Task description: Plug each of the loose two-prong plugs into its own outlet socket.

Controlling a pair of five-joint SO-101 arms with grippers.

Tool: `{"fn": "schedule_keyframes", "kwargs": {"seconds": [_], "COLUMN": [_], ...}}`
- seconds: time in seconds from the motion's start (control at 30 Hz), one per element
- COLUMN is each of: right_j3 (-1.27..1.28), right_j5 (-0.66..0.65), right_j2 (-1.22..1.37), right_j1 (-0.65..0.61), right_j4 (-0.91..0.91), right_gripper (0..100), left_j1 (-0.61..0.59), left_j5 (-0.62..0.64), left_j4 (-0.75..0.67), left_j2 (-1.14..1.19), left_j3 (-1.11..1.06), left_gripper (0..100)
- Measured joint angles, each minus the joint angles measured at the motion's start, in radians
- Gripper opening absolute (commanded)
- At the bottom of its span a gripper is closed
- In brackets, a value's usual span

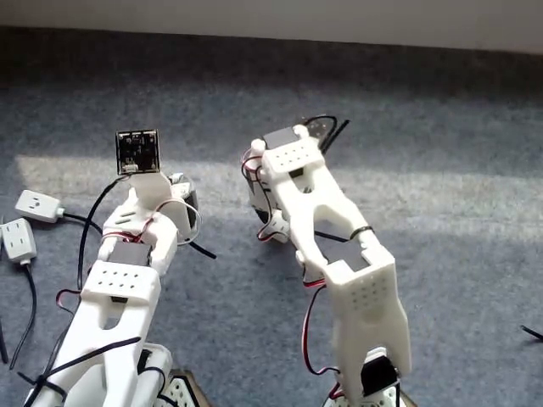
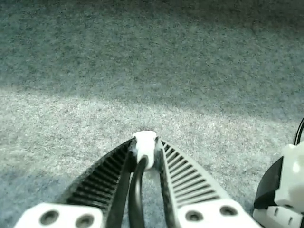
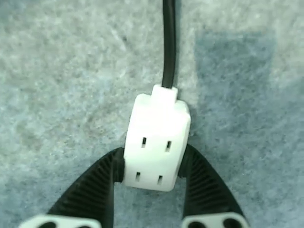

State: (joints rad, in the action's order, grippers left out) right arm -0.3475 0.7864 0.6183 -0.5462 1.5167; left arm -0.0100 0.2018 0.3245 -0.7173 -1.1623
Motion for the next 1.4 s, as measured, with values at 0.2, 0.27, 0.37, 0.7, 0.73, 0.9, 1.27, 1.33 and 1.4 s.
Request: {"fn": "schedule_keyframes", "kwargs": {"seconds": [0.2,0.27,0.37,0.7,0.73,0.9,1.27,1.33,1.4], "right_j3": [0.000,0.000,0.000,0.000,0.000,0.000,-0.046,-0.086,-0.140], "right_j5": [0.012,0.069,0.212,0.605,0.614,0.624,0.646,0.646,0.646], "right_j2": [0.000,0.000,0.000,0.000,0.000,0.000,0.002,-0.011,-0.046], "right_j1": [-0.034,-0.035,-0.037,-0.031,-0.026,-0.005,0.015,0.017,0.032], "right_j4": [-0.026,-0.052,-0.089,-0.158,-0.158,-0.170,-0.169,-0.126,-0.060], "right_gripper": [3.6,3.7,3.7,4.0,4.2,19.8,61.9,61.9,61.9], "left_j1": [0.000,0.000,0.000,0.000,0.000,0.000,0.000,0.000,0.000], "left_j5": [0.000,0.000,0.000,0.000,0.000,0.000,0.000,0.000,0.006], "left_j4": [-0.002,-0.002,-0.002,-0.002,-0.002,-0.002,-0.002,-0.003,-0.003], "left_j2": [0.000,0.000,0.000,0.000,0.000,0.000,0.000,0.000,0.000], "left_j3": [0.000,0.000,0.000,0.000,0.000,0.000,0.000,0.000,0.000], "left_gripper": [1,1,1,1,1,1,1,1,1]}}
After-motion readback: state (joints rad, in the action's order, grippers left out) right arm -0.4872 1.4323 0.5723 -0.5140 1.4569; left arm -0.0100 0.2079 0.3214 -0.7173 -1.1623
